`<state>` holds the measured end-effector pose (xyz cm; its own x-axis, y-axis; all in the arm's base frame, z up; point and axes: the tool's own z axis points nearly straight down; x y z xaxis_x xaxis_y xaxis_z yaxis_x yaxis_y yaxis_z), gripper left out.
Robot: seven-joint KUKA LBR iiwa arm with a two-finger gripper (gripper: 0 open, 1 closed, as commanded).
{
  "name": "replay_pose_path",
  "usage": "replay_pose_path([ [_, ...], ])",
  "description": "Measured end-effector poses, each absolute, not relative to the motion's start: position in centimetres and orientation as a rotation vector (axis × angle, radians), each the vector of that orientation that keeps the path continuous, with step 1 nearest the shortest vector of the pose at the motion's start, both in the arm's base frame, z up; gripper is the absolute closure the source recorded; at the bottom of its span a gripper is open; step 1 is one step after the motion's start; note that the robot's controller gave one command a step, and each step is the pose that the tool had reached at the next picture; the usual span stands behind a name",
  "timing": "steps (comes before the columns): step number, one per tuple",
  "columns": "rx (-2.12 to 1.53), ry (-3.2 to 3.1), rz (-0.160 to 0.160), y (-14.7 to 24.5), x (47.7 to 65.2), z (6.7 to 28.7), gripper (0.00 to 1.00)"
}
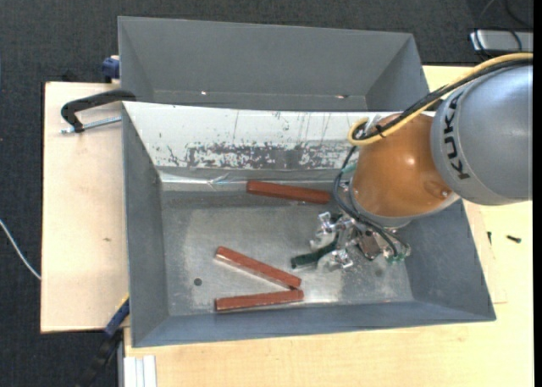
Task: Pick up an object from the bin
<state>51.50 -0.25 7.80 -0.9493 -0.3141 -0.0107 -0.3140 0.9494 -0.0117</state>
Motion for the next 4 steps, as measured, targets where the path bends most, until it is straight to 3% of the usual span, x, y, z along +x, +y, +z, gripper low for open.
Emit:
replay_pose_path([
  [2, -0.497, 3.089, -0.011, -0.2, 51.5, 7.9, 1.00],
  [4, -0.500, 3.095, 0.001, 0.1, 51.4, 9.6, 1.00],
])
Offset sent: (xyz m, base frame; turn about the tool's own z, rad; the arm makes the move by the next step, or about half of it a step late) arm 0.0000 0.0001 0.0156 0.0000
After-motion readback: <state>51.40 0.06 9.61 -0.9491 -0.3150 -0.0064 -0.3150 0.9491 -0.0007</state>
